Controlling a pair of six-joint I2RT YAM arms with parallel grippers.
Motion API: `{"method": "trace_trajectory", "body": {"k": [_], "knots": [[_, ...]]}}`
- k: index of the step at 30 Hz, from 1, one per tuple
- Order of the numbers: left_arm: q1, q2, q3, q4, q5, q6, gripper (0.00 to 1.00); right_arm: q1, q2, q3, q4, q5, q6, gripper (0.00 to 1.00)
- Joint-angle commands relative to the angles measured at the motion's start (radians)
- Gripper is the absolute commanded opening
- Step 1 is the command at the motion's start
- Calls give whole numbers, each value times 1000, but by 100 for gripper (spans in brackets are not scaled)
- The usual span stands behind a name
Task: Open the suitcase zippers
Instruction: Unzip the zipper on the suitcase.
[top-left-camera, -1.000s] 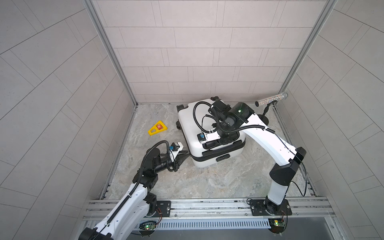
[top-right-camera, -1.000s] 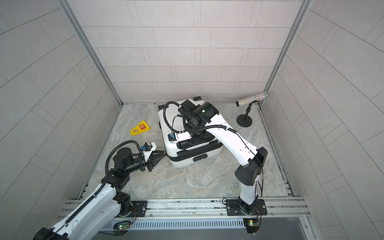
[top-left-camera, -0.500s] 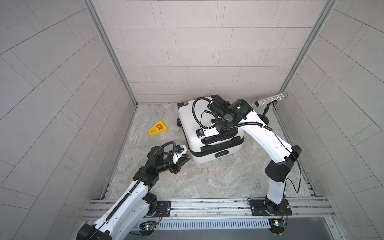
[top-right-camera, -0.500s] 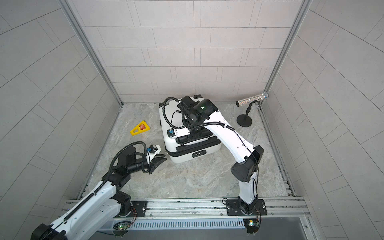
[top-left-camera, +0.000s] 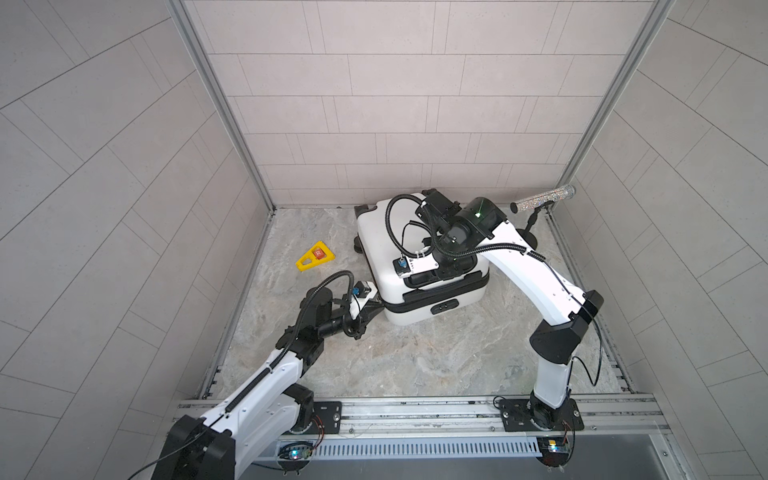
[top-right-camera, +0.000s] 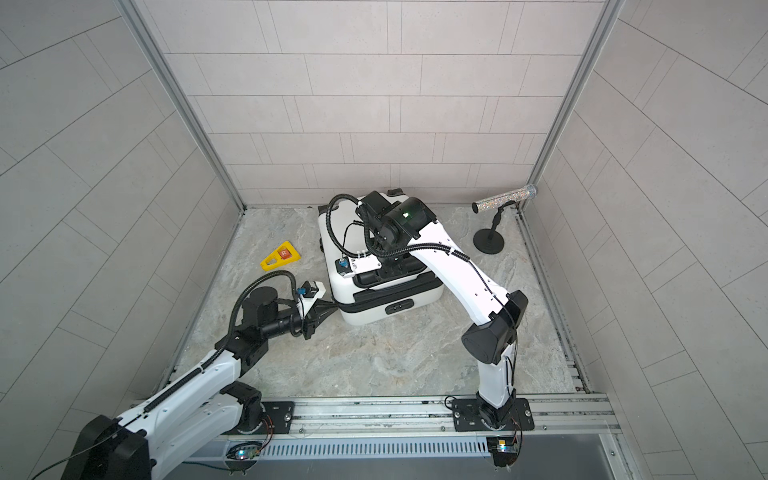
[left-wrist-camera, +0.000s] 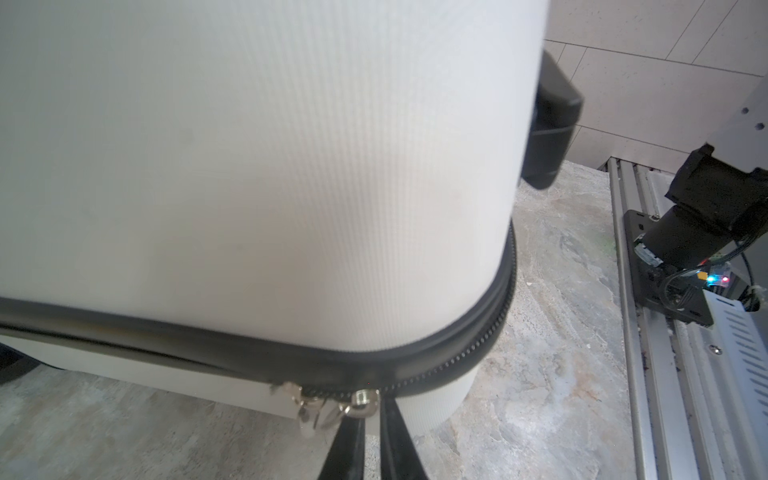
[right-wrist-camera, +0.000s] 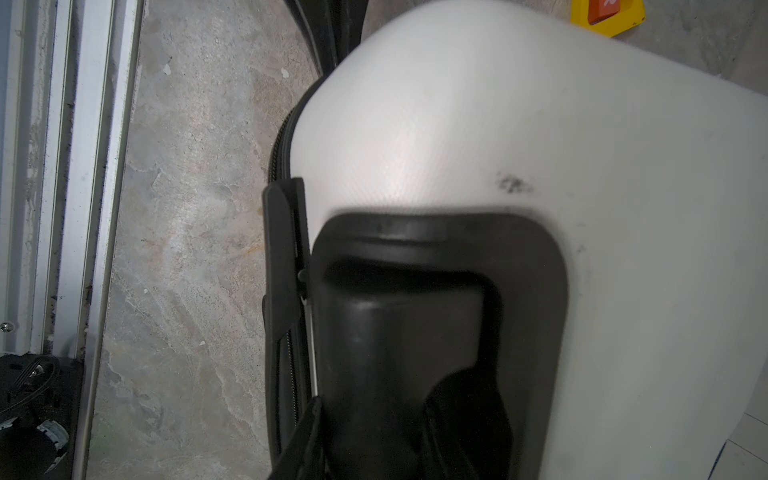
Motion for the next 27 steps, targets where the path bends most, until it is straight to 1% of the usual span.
{"method": "trace_trajectory", "body": {"k": [1,2,3,10,15,17,19,22,24,27], "knots": [[-11,3,12,96,52,-4,4,1,-56,63,138,25,-35,0],[-11,5,14,98,62,-4,1,1,-56,63,141,29,-29,0],[-12,6,15,99,71,-7,0,1,-57,63,146,30,-20,0],[-16,-24,22,95,140,-64,0,-1,-37,70,221,56,119,0],[-19,-74,32,63,157,-107,0,1,-17,70,270,41,221,0],[-19,-98,41,16,135,-116,0,1,-14,66,265,25,224,0],[-19,-134,39,-34,85,-125,0,1,-17,63,241,28,202,0],[-19,-196,29,-106,-45,-119,17,1,-30,63,194,34,152,0],[-19,-216,30,-135,-107,-104,25,-4,-45,63,164,22,115,0],[-17,-216,42,-171,-121,-60,33,-15,-78,49,128,-5,53,0]]}}
